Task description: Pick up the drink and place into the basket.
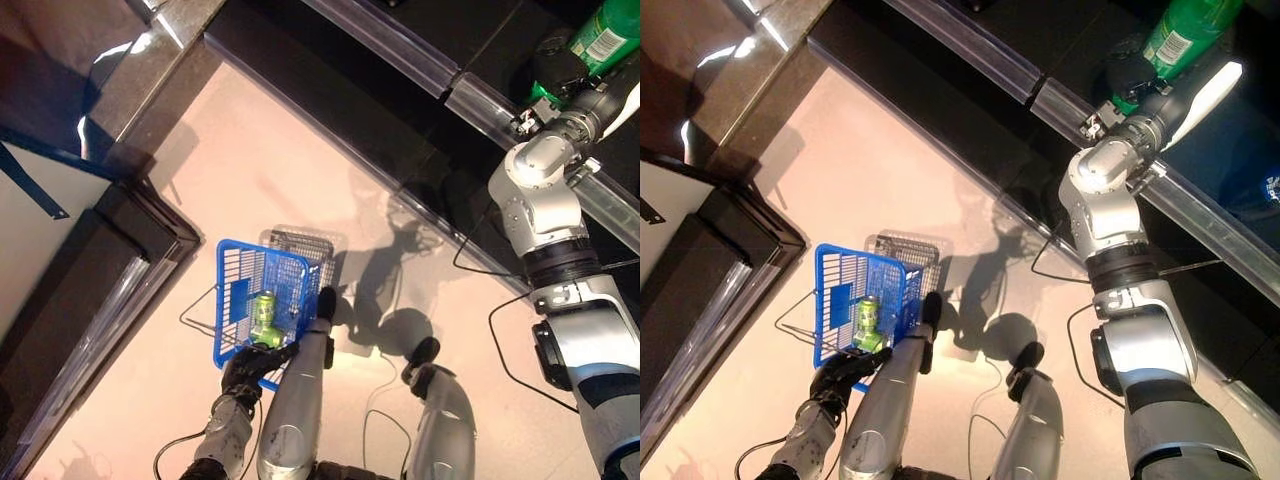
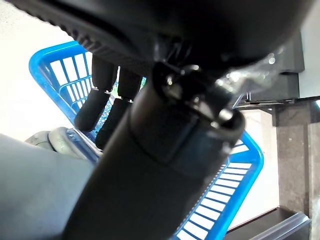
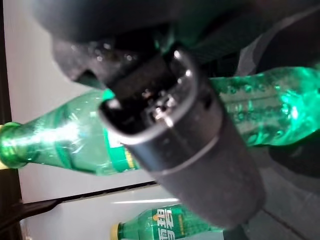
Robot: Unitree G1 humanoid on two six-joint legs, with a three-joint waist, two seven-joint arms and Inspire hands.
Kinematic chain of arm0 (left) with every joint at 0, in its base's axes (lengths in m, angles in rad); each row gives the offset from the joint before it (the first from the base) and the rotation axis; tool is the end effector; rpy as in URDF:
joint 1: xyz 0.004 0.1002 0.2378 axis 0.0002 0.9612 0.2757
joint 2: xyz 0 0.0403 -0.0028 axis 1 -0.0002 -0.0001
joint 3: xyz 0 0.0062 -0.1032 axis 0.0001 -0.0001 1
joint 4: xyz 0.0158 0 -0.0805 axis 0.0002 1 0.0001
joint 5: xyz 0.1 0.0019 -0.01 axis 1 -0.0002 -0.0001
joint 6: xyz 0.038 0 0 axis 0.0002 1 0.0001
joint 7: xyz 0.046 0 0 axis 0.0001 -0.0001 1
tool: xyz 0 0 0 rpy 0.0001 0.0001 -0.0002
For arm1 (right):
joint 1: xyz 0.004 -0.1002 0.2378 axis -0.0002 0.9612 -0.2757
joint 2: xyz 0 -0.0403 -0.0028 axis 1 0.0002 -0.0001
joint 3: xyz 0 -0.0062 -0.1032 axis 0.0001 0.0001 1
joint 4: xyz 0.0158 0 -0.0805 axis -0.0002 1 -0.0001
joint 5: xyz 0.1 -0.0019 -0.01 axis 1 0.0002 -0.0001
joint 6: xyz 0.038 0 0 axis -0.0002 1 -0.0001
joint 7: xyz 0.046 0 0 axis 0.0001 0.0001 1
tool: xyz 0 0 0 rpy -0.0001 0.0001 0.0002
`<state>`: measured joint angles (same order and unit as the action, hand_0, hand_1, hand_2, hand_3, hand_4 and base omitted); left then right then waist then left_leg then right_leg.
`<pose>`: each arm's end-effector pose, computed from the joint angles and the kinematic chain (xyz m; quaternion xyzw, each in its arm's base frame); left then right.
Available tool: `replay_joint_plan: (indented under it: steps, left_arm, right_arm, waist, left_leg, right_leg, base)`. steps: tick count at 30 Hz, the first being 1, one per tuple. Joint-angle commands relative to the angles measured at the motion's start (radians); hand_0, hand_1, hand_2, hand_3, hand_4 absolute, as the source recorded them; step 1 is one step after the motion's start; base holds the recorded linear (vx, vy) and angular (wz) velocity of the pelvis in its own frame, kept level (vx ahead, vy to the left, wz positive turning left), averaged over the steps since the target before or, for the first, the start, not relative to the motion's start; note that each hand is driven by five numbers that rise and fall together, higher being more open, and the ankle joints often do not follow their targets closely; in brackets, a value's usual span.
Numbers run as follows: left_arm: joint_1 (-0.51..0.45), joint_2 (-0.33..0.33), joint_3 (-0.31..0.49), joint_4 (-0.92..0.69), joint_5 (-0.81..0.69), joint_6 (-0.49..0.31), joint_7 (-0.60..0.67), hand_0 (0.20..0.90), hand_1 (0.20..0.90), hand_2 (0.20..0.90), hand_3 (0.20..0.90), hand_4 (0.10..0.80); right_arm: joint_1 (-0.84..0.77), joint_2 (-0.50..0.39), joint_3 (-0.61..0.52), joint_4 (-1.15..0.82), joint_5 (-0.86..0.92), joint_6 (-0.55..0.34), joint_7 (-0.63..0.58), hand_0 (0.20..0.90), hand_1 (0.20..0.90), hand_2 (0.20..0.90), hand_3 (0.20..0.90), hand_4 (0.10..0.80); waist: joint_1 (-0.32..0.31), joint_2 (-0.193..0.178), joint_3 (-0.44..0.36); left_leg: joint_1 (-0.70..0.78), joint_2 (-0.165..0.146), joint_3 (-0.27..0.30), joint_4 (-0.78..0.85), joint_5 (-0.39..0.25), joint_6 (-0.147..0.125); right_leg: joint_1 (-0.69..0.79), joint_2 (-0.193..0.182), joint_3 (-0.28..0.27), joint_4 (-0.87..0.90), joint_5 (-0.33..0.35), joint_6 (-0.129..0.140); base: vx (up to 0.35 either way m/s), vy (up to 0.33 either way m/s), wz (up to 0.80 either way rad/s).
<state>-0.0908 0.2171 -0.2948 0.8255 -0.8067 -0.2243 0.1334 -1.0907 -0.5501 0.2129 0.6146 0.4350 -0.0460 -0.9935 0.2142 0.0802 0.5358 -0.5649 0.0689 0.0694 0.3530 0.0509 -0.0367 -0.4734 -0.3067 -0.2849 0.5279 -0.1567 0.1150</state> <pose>0.1679 0.1814 -0.0699 -0.1786 0.2847 0.1418 0.9311 0.3487 -0.1898 0.2626 0.0332 -0.2527 -0.4174 0.8723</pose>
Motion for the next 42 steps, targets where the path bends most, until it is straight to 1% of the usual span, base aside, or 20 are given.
replay_joint_plan:
  steps: [1,2,3,10,11,12,13,15,16,17,18,19,20,21,22,24,27,30,36,42]
  left_arm:
    - [0.085,0.067,-0.052,-0.066,0.011,-0.049,-0.035,0.3,0.3,0.3,0.2,0.1]
    - [0.086,0.067,-0.053,-0.067,0.009,-0.05,-0.034,0.3,0.3,0.3,0.2,0.1]
    - [0.08,0.069,-0.05,-0.069,0.008,-0.052,-0.035,0.3,0.3,0.3,0.2,0.1]
    - [0.086,0.075,-0.041,-0.073,0.001,-0.083,-0.046,0.3,0.3,0.3,0.2,0.1]
    - [0.092,0.076,-0.04,-0.073,0.001,-0.088,-0.047,0.3,0.3,0.3,0.2,0.1]
    - [0.087,0.078,-0.036,-0.078,0.002,-0.097,-0.049,0.3,0.3,0.3,0.2,0.1]
    - [0.089,0.078,-0.034,-0.082,0.002,-0.106,-0.052,0.3,0.3,0.3,0.2,0.1]
    - [0.093,0.08,-0.027,-0.09,0.0,-0.122,-0.052,0.3,0.3,0.3,0.2,0.1]
    - [0.097,0.08,-0.027,-0.09,0.002,-0.124,-0.051,0.3,0.3,0.3,0.2,0.1]
    - [0.091,0.081,-0.024,-0.094,0.001,-0.132,-0.05,0.3,0.3,0.3,0.2,0.1]
    - [0.096,0.081,-0.004,-0.109,-0.025,-0.159,-0.059,0.3,0.3,0.3,0.2,0.1]
    - [0.096,0.081,0.008,-0.123,-0.049,-0.163,-0.063,0.3,0.3,0.3,0.2,0.1]
    - [0.095,0.083,0.013,-0.131,-0.057,-0.164,-0.066,0.3,0.3,0.3,0.2,0.1]
    - [0.101,0.083,0.018,-0.136,-0.062,-0.166,-0.07,0.3,0.3,0.3,0.2,0.1]
    - [0.103,0.087,0.028,-0.152,-0.061,-0.172,-0.079,0.3,0.3,0.3,0.2,0.1]
    - [0.109,0.086,0.047,-0.175,-0.047,-0.178,-0.094,0.3,0.3,0.3,0.2,0.1]
    - [0.115,0.086,0.056,-0.186,-0.039,-0.194,-0.105,0.3,0.3,0.3,0.2,0.1]
    - [0.134,0.089,0.078,-0.217,-0.051,-0.233,-0.131,0.3,0.3,0.3,0.2,0.1]
    - [0.154,0.106,0.12,-0.342,-0.027,-0.3,-0.128,0.3,0.3,0.3,0.2,0.1]
    - [0.161,0.126,0.152,-0.493,-0.042,-0.295,-0.128,0.3,0.3,0.3,0.2,0.1]
  right_arm:
    - [-0.147,-0.145,0.04,-0.032,-0.022,-0.111,-0.039,0.3,0.3,0.3,0.2,0.1]
    - [-0.147,-0.147,0.04,-0.031,-0.024,-0.113,-0.039,0.3,0.3,0.3,0.2,0.1]
    - [-0.155,-0.152,0.04,-0.029,-0.023,-0.115,-0.039,0.3,0.3,0.3,0.2,0.1]
    - [-0.164,-0.173,0.045,-0.021,-0.004,-0.136,-0.002,0.3,0.3,0.3,0.2,0.1]
    - [-0.159,-0.173,0.047,-0.024,0.001,-0.141,0.0,0.3,0.3,0.3,0.2,0.1]
    - [-0.162,-0.177,0.042,-0.033,0.003,-0.148,0.007,0.3,0.3,0.3,0.2,0.1]
    - [-0.155,-0.177,0.037,-0.042,-0.002,-0.157,0.016,0.3,0.3,0.3,0.2,0.1]
    - [-0.139,-0.174,0.029,-0.08,-0.019,-0.164,0.03,0.3,0.3,0.3,0.2,0.1]
    - [-0.133,-0.171,0.029,-0.088,-0.021,-0.161,0.034,0.3,0.3,0.3,0.2,0.1]
    - [-0.136,-0.171,0.025,-0.101,-0.032,-0.162,0.04,0.3,0.3,0.3,0.2,0.1]
    - [-0.112,-0.16,0.016,-0.195,-0.072,-0.13,0.069,0.3,0.3,0.3,0.2,0.1]
    - [-0.1,-0.156,0.009,-0.232,-0.086,-0.121,0.086,0.3,0.3,0.3,0.2,0.1]
    - [-0.095,-0.155,0.004,-0.253,-0.094,-0.117,0.093,0.3,0.3,0.3,0.2,0.1]
    - [-0.082,-0.151,0.003,-0.274,-0.1,-0.113,0.102,0.3,0.3,0.3,0.2,0.1]
    - [-0.06,-0.146,-0.011,-0.327,-0.127,-0.1,0.133,0.3,0.3,0.3,0.2,0.1]
    - [-0.012,-0.135,-0.023,-0.435,-0.145,-0.066,0.179,0.3,0.3,0.3,0.2,0.1]
    - [0.027,-0.125,-0.034,-0.478,-0.136,-0.077,0.224,0.3,0.3,0.3,0.2,0.1]
    - [0.09,-0.102,-0.042,-0.567,-0.131,-0.077,0.316,0.3,0.3,0.3,0.2,0.1]
    - [0.202,-0.042,-0.029,-0.704,-0.124,-0.092,0.485,0.3,0.3,0.3,0.2,0.1]
    - [0.289,0.029,0.02,-0.809,-0.052,-0.075,0.603,0.3,0.3,0.3,0.2,0.1]
  waist:
    - [0.015,0.0,-0.016]
    - [0.015,0.0,-0.016]
    - [0.016,0.0,-0.016]
    - [0.017,0.002,-0.016]
    - [0.016,0.001,-0.016]
    - [0.016,0.001,-0.016]
    - [0.016,0.0,-0.016]
    - [0.015,0.0,-0.016]
    - [0.014,-0.001,-0.016]
    - [0.014,0.0,-0.016]
    - [0.009,-0.002,-0.016]
    - [0.007,-0.002,-0.016]
    - [0.007,-0.002,-0.016]
    - [0.005,-0.003,-0.016]
    - [0.003,-0.004,-0.016]
    - [-0.004,-0.008,-0.016]
    - [-0.01,-0.01,-0.016]
    - [-0.02,-0.01,-0.016]
    - [-0.031,-0.018,-0.056]
    - [-0.027,-0.026,-0.106]
  left_leg:
    - [0.027,-0.005,-0.044,0.069,-0.103,0.021]
    - [0.025,-0.005,-0.044,0.069,-0.103,0.021]
    - [0.005,-0.006,-0.04,0.063,-0.077,0.028]
    - [0.025,-0.008,-0.035,0.052,-0.078,0.028]
    - [0.048,-0.008,-0.039,0.057,-0.104,0.021]
    - [0.033,-0.007,-0.033,0.052,-0.079,0.026]
    - [0.038,-0.007,-0.032,0.053,-0.08,0.026]
    - [0.048,-0.005,-0.031,0.059,-0.083,0.025]
    - [0.069,-0.006,-0.036,0.067,-0.109,0.018]
    - [0.055,-0.005,-0.031,0.062,-0.085,0.024]
    - [0.097,-0.003,-0.034,0.08,-0.117,0.012]
    - [0.107,-0.001,-0.034,0.083,-0.119,0.01]
    - [0.096,0.001,-0.029,0.078,-0.095,0.015]
    - [0.119,0.002,-0.033,0.087,-0.121,0.006]
    - [0.121,0.006,-0.026,0.081,-0.097,0.01]
    - [0.159,0.012,-0.023,0.078,-0.094,0.003]
    - [0.193,0.019,-0.02,0.066,-0.087,-0.004]
    - [0.25,0.031,-0.015,0.038,-0.058,-0.019]
    - [0.311,0.043,-0.008,-0.015,-0.011,-0.037]
    - [0.357,0.047,-0.016,-0.045,0.013,-0.047]
  right_leg:
    - [-0.003,0.002,-0.001,-0.026,0.081,-0.024]
    - [-0.004,0.002,-0.001,-0.026,0.081,-0.024]
    - [-0.02,0.001,-0.012,-0.036,0.105,-0.035]
    - [-0.005,0.004,-0.016,-0.037,0.097,-0.038]
    - [0.012,0.005,-0.006,-0.024,0.071,-0.028]
    - [0.001,0.005,-0.019,-0.029,0.089,-0.041]
    - [0.007,0.005,-0.022,-0.026,0.085,-0.044]
    - [0.016,0.004,-0.028,-0.013,0.074,-0.049]
    - [0.032,0.005,-0.017,0.0,0.049,-0.039]
    - [0.021,0.004,-0.031,-0.005,0.069,-0.052]
    - [0.057,0.005,-0.027,0.025,0.027,-0.052]
    - [0.066,0.006,-0.03,0.033,0.02,-0.056]
    - [0.059,0.005,-0.044,0.026,0.039,-0.069]
    - [0.078,0.005,-0.034,0.04,0.012,-0.06]
    - [0.083,0.004,-0.05,0.034,0.028,-0.076]
    - [0.122,0.008,-0.053,0.037,0.017,-0.085]
    - [0.154,0.013,-0.056,0.032,0.013,-0.091]
    - [0.214,0.028,-0.057,0.01,0.009,-0.098]
    - [0.283,0.057,-0.053,-0.045,0.008,-0.11]
    - [0.347,0.078,-0.053,-0.093,0.011,-0.117]
  base:
    - [0.036,0.009,0.04]
    - [-0.1,0.024,0.04]
    - [-0.097,0.021,0.03]
    - [-0.047,0.007,0.01]
    - [-0.066,0.003,0.0]
    - [-0.079,-0.007,-0.01]
    - [-0.165,0.003,0.0]
    - [-0.042,-0.004,0.0]
    - [-0.054,0.0,0.0]
    - [-0.035,-0.005,-0.01]
    - [-0.119,0.011,-0.01]
    - [-0.107,0.011,-0.01]
    - [-0.041,0.003,-0.07]
    - [-0.118,0.006,-0.09]
    - [-0.055,-0.014,-0.1]
    - [-0.089,-0.012,-0.03]
    - [-0.012,-0.005,0.0]
    - [-0.036,-0.005,-0.01]
    - [-0.028,-0.005,-0.07]
    - [0.018,-0.019,-0.05]
